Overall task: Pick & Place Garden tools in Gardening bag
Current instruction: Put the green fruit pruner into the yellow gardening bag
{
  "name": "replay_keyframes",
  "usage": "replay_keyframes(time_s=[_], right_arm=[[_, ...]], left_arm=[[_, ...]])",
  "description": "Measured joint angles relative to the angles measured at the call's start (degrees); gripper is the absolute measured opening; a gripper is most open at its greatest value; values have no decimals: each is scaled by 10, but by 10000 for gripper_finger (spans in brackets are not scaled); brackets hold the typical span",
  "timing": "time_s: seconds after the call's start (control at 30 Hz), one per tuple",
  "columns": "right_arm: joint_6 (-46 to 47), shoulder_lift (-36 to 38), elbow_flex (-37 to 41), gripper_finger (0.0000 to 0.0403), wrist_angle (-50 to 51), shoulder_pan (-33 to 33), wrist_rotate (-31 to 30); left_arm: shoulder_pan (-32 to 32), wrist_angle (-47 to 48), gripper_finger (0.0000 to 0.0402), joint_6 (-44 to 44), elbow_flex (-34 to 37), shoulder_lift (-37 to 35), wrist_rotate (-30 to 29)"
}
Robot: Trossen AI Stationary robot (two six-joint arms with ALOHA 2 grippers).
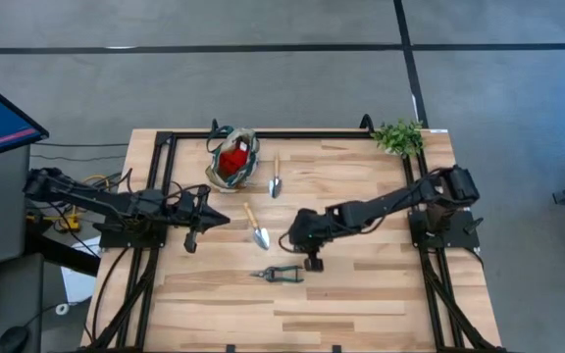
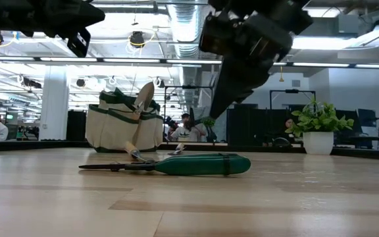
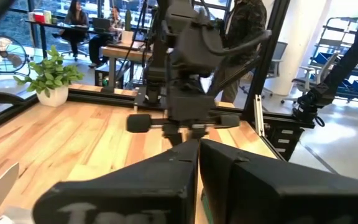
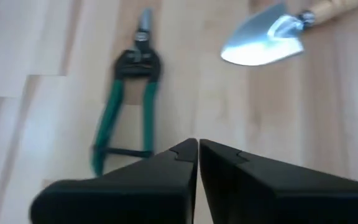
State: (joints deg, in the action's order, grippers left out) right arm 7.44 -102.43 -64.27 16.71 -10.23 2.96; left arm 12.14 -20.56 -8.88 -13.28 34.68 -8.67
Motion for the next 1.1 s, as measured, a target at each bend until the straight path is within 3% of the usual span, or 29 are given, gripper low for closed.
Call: replay_keyframes(time_s=[0.13, 0.4, 0.53, 0.9, 1.1], right_arm=[[12, 0, 0, 40, -2, -25, -1], [37, 0, 0, 154, -7, -58, -59], [63, 0, 0, 185, -7, -66, -62], [76, -2, 0, 140, -47, -78, -85], [76, -63, -2, 122, -123, -91, -85]], left_arm=[[0, 0, 3, -2, 0, 0, 0], [1, 0, 3, -21, 0, 0, 3], [15, 0, 3, -21, 0, 0, 6], [58, 0, 3, -21, 0, 0, -6], [67, 0, 3, -21, 0, 0, -8]])
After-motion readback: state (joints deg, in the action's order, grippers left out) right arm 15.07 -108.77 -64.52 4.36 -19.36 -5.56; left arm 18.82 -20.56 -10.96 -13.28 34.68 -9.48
